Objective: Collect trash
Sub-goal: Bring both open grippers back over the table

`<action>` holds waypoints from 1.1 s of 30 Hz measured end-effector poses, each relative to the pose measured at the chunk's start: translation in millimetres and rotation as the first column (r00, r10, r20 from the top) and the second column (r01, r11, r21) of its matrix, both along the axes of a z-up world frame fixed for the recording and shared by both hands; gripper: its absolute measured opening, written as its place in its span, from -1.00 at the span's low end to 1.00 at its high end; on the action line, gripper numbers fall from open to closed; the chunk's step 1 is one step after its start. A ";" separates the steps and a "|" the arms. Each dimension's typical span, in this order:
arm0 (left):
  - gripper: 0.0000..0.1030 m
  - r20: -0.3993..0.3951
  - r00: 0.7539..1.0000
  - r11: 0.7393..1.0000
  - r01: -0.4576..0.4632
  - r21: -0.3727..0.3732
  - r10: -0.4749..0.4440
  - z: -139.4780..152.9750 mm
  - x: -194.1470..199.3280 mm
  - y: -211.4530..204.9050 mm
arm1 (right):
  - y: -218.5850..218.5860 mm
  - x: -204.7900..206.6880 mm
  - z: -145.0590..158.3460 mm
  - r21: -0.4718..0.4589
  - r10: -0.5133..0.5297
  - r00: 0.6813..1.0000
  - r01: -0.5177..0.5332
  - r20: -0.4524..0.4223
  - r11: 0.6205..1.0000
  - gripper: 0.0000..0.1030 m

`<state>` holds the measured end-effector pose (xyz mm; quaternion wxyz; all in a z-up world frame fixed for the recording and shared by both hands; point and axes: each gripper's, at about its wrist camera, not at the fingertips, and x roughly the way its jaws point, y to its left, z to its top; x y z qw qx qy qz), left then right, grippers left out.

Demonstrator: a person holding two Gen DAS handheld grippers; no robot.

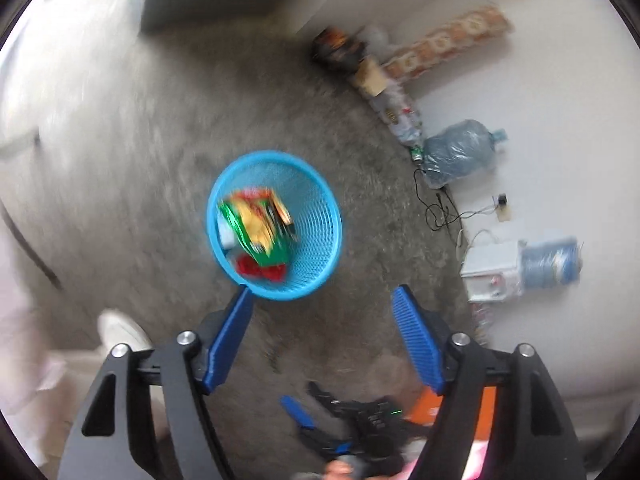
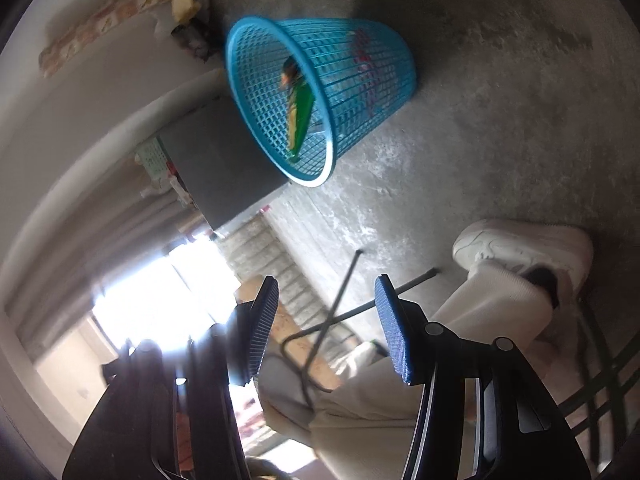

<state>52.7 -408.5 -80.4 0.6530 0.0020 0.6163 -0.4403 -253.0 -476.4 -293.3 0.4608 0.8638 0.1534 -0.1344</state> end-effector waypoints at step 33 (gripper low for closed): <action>0.89 0.498 0.807 0.947 -0.292 -0.132 0.319 104.1 -34.3 318.0 | 127.4 117.1 272.2 -0.728 0.009 0.733 -0.678 -0.681 0.098 0.81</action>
